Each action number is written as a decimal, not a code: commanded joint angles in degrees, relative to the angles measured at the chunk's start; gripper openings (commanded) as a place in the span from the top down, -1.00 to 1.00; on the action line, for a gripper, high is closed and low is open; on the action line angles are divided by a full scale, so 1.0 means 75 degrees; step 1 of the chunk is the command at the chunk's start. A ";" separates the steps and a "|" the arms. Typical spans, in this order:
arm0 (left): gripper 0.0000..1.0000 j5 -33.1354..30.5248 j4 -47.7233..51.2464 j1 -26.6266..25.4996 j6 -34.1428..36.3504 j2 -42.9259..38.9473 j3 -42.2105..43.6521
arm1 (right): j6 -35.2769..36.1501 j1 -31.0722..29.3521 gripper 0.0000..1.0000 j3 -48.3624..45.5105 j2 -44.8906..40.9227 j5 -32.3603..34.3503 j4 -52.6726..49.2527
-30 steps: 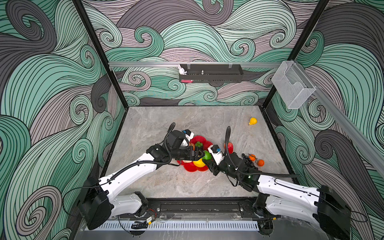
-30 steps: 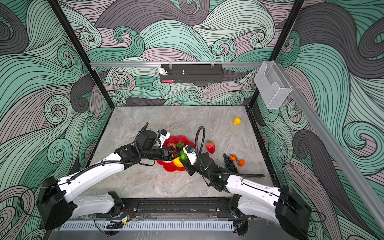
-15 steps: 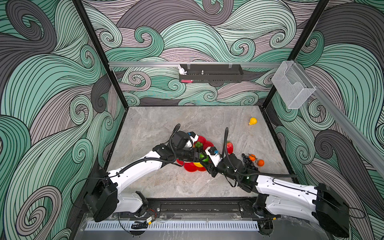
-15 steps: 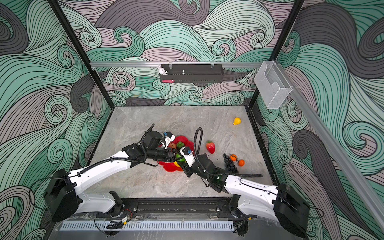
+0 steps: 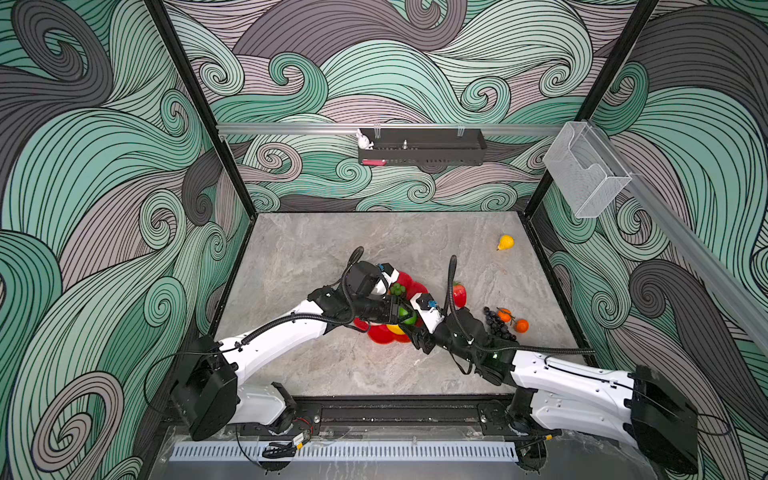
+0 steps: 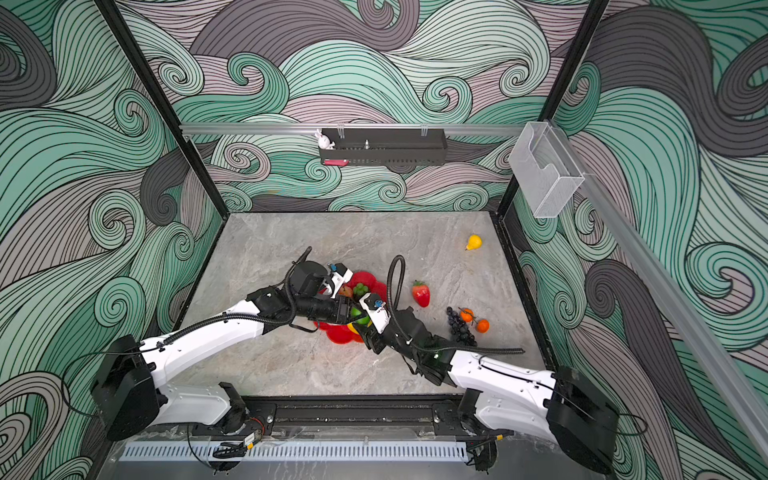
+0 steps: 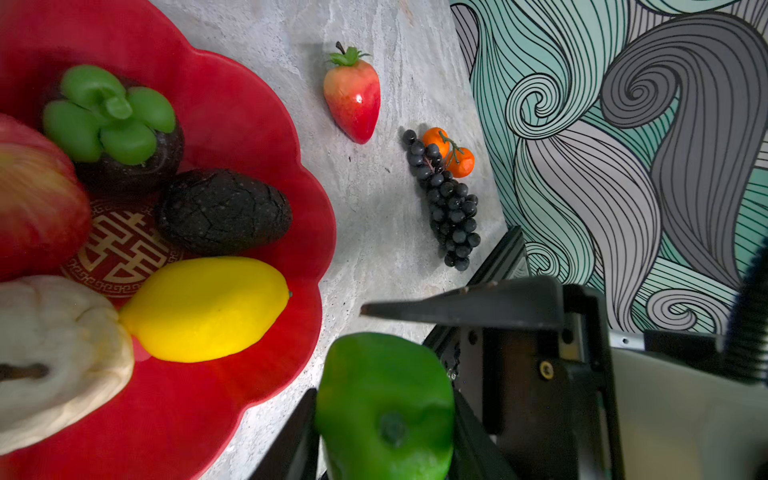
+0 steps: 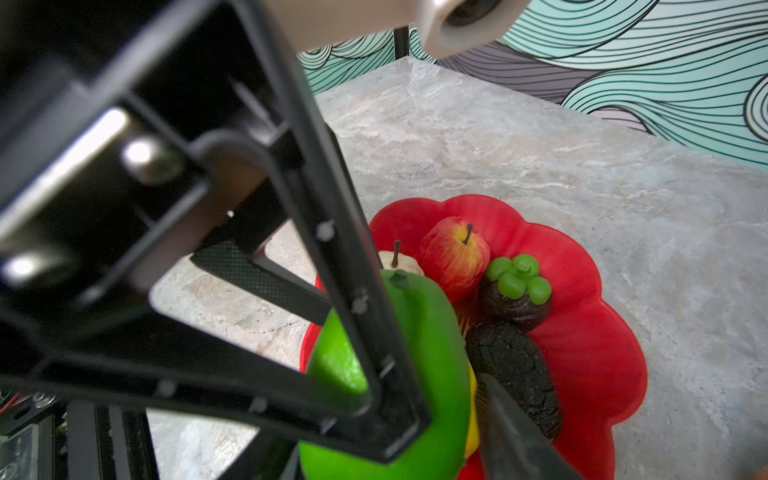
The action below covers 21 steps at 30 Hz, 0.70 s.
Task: Place and organize the fake fruits in the fruit bowl
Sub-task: 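Lower the lime into the bowl with the left gripper while the right arm withdraws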
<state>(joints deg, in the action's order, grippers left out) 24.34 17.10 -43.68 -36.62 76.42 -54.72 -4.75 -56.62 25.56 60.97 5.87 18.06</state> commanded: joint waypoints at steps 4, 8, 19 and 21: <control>0.18 -0.2018 0.1736 0.0316 0.0669 -0.0390 -0.0915 | 0.0019 0.0035 -0.86 0.0027 -0.0689 0.1592 -0.0892; 0.16 -0.3576 0.2239 0.0692 0.1204 -0.0603 -0.1000 | -0.0053 0.0203 -0.98 -0.0258 -0.1260 0.2007 -0.0879; 0.16 -0.4393 0.2511 0.1723 0.0989 0.0486 -0.1312 | -0.0602 0.0791 -0.99 -0.0385 -0.1528 0.2019 -0.1120; 0.16 -0.4077 0.2421 0.1832 0.0897 0.0851 -0.1401 | -0.0629 0.0799 -0.99 -0.0373 -0.1507 0.2013 -0.1148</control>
<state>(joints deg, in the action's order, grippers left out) -7.22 34.06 -30.92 -28.93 79.92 -62.46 -8.08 -50.85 22.98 49.78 20.01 9.87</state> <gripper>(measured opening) 0.419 0.996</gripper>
